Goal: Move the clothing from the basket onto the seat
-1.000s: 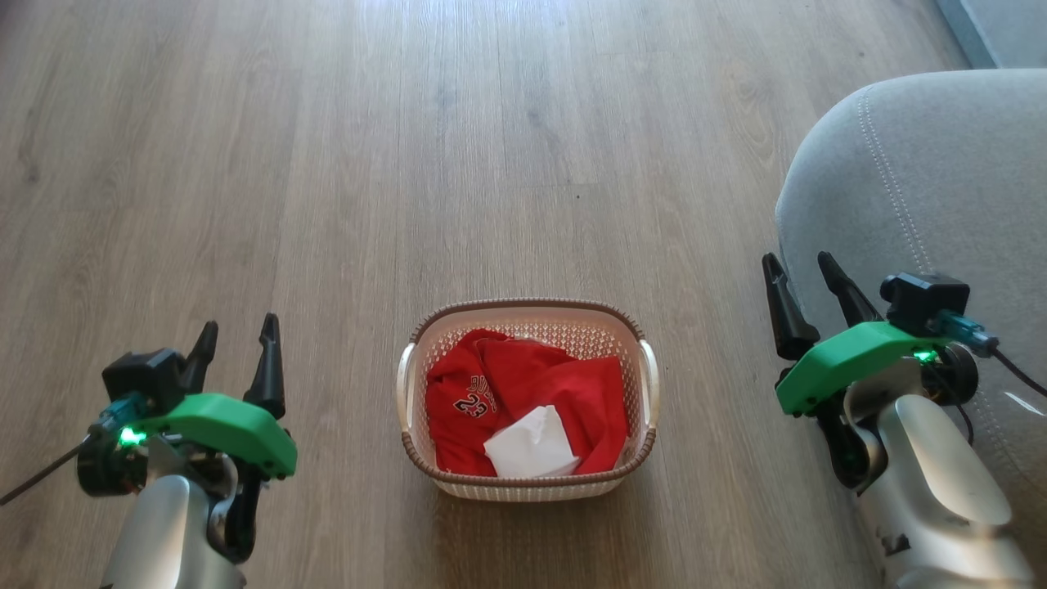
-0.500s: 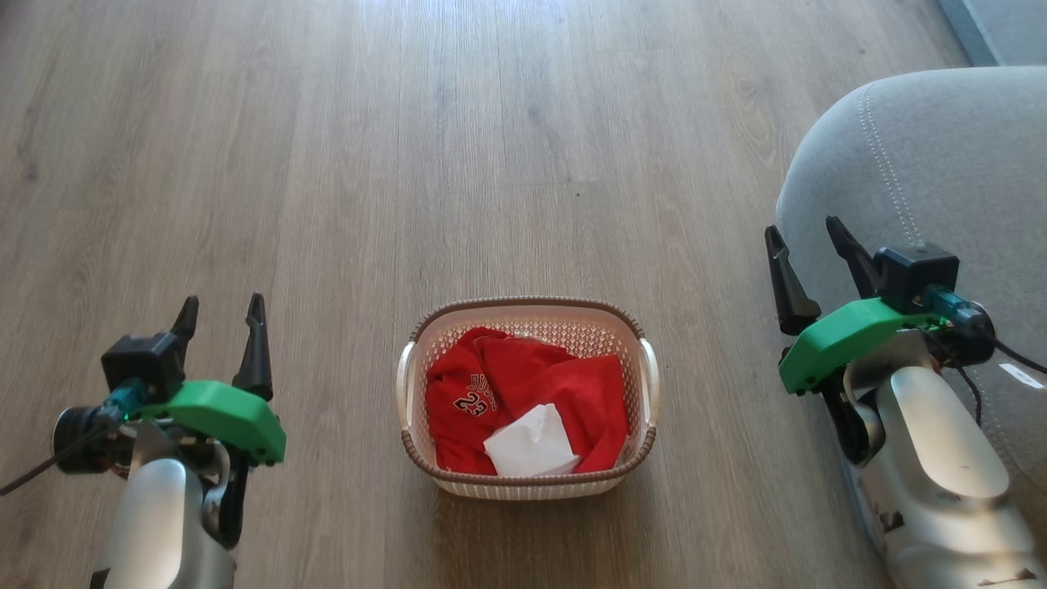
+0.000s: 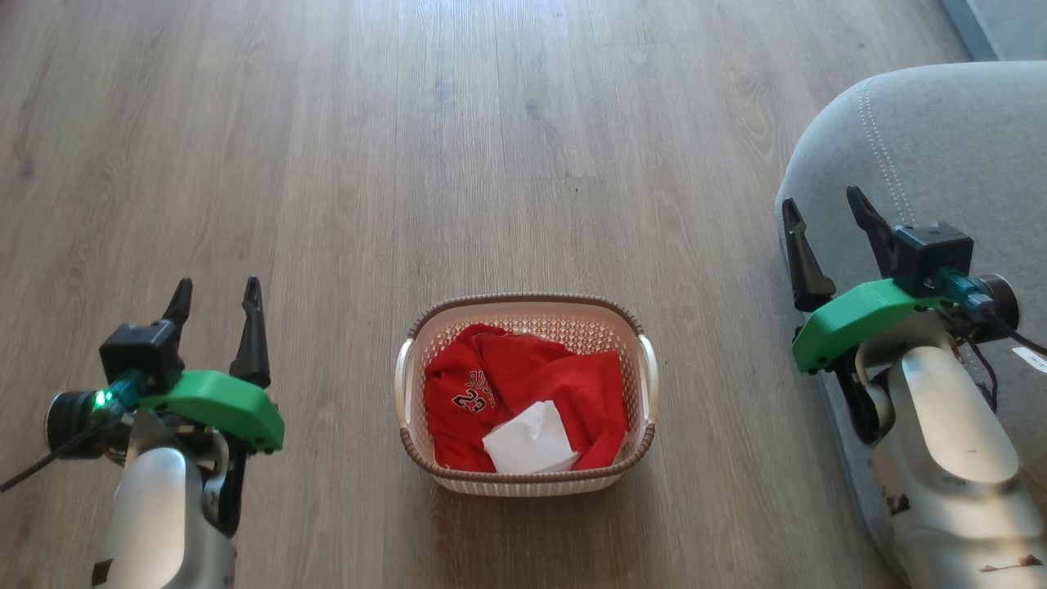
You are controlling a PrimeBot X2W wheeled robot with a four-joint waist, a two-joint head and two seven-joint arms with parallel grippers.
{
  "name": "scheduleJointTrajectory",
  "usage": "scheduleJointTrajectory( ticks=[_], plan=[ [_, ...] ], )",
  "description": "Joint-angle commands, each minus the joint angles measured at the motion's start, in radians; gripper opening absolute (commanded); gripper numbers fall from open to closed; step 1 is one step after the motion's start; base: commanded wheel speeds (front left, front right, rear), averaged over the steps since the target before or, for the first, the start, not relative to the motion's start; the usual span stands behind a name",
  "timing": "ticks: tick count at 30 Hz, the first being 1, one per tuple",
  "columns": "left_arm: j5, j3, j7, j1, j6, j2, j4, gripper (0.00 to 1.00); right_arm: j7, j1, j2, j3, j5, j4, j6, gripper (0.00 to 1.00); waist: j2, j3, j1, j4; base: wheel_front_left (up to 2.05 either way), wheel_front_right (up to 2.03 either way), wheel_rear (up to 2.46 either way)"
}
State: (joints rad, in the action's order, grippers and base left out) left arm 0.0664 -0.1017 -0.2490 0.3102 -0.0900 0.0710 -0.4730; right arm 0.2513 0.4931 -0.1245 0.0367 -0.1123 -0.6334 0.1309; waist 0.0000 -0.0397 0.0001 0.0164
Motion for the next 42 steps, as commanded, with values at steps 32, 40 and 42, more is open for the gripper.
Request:
scheduleJointTrajectory(
  ticks=[32,40,42],
  plan=[
    [0.052,0.122,-0.013,0.183,-0.04,0.022,-0.024,1.0,0.01,0.202,0.065,0.017,0.043,0.303,0.0,1.0,0.0,-0.421,-0.0001,0.076,0.0,0.0,0.0],
    [0.098,0.232,-0.013,0.261,-0.04,0.06,-0.049,1.0,0.01,0.285,0.073,0.039,0.04,0.392,0.0,1.0,0.0,-0.585,-0.0001,0.117,0.0,0.0,0.0],
    [0.117,0.268,-0.013,0.282,-0.041,0.069,-0.063,1.0,0.01,0.303,0.074,0.051,0.025,0.414,0.0,1.0,0.0,-0.621,-0.0001,0.129,0.0,0.0,0.0]
  ],
)
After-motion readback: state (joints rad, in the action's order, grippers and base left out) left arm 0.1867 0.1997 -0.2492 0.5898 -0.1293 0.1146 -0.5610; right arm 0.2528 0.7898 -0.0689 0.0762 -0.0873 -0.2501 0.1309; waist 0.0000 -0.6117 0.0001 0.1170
